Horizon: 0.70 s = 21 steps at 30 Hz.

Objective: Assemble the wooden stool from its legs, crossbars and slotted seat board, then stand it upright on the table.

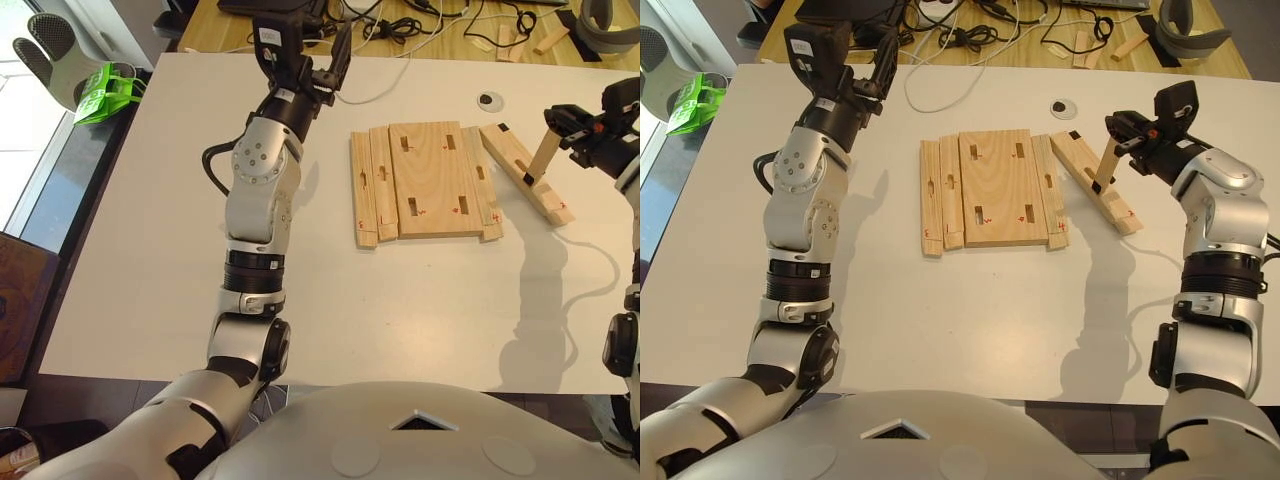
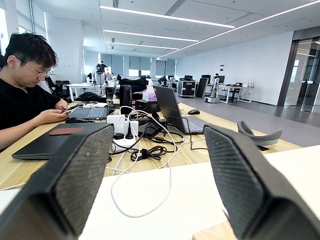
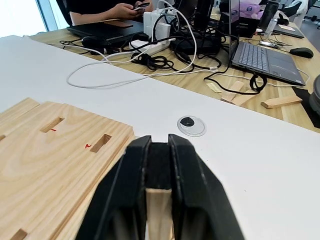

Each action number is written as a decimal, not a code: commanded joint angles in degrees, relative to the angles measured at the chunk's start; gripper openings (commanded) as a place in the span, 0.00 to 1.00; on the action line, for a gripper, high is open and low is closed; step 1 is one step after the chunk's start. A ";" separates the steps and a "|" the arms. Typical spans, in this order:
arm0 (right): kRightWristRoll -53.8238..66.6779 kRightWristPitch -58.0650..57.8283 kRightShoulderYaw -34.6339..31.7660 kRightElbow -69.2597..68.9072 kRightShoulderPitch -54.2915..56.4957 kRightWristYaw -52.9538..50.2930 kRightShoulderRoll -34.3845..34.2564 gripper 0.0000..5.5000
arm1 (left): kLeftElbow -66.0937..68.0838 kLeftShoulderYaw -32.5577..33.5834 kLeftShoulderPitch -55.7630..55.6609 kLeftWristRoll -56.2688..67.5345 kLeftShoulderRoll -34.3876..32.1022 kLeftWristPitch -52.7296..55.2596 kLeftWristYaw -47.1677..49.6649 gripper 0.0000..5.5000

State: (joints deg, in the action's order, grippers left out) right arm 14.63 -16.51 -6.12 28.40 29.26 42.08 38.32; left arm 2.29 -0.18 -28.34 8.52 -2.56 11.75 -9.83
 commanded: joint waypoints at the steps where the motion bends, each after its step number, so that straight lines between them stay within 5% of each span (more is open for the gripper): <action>1: -2.66 2.23 1.38 3.64 1.35 0.21 -0.46 0.07 | -1.36 -1.10 0.44 -0.48 0.35 1.03 -0.07 0.60; 21: -3.38 17.82 -2.32 22.20 9.47 0.20 -4.62 0.07 | -1.42 -1.77 1.12 -0.53 -0.15 1.12 -0.88 0.60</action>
State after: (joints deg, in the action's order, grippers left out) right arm 11.09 -0.48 -7.90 48.22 37.62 41.17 34.24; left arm 1.13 -1.80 -27.42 8.45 -2.41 12.17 -10.63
